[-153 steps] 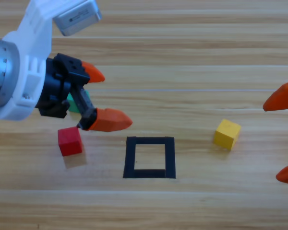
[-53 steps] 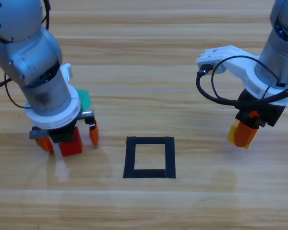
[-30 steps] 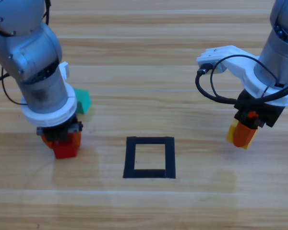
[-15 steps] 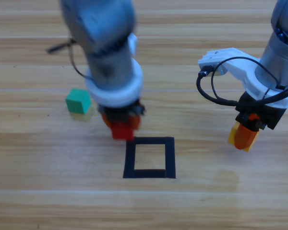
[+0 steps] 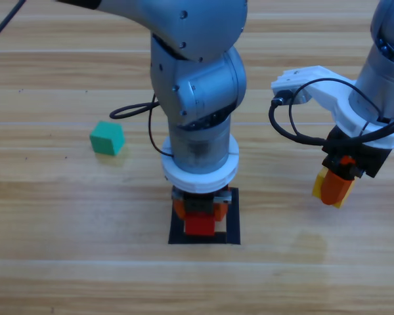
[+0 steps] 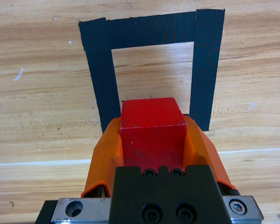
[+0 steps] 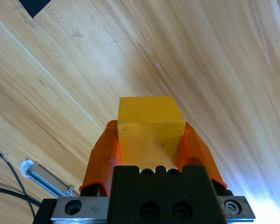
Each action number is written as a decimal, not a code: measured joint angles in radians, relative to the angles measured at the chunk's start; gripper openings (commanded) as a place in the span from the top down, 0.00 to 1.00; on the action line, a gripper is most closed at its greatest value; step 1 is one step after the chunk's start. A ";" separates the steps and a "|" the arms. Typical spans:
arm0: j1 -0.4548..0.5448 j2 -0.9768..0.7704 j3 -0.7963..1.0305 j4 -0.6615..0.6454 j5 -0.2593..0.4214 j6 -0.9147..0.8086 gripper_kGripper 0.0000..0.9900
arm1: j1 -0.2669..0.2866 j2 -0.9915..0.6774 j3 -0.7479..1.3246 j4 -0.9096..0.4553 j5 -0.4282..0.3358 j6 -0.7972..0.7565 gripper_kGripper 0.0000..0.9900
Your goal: Stack the blocks in the rectangular block: red at the bottom, yellow in the middle, green on top
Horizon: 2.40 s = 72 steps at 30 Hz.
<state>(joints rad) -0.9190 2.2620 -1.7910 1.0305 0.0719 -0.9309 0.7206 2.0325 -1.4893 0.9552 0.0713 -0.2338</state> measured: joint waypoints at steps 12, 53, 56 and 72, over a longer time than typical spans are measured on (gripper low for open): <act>0.000 0.000 -0.024 -0.007 -0.037 -0.020 1.00 | 0.000 0.000 0.000 0.000 0.000 0.001 1.00; 0.030 -0.025 0.034 -0.122 -0.036 -0.006 1.00 | 0.000 0.000 0.004 -0.001 0.014 0.000 1.00; 0.030 -0.025 0.032 -0.116 -0.036 0.001 1.00 | 0.000 0.000 0.004 -0.001 0.014 0.000 1.00; 0.031 -0.008 0.028 -0.089 -0.033 0.014 1.00 | 0.000 0.000 0.005 -0.001 0.014 0.000 1.00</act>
<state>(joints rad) -0.8885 2.2536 -1.7630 0.9419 0.0384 -0.9170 0.7207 2.0327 -1.4845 0.9541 0.0856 -0.2335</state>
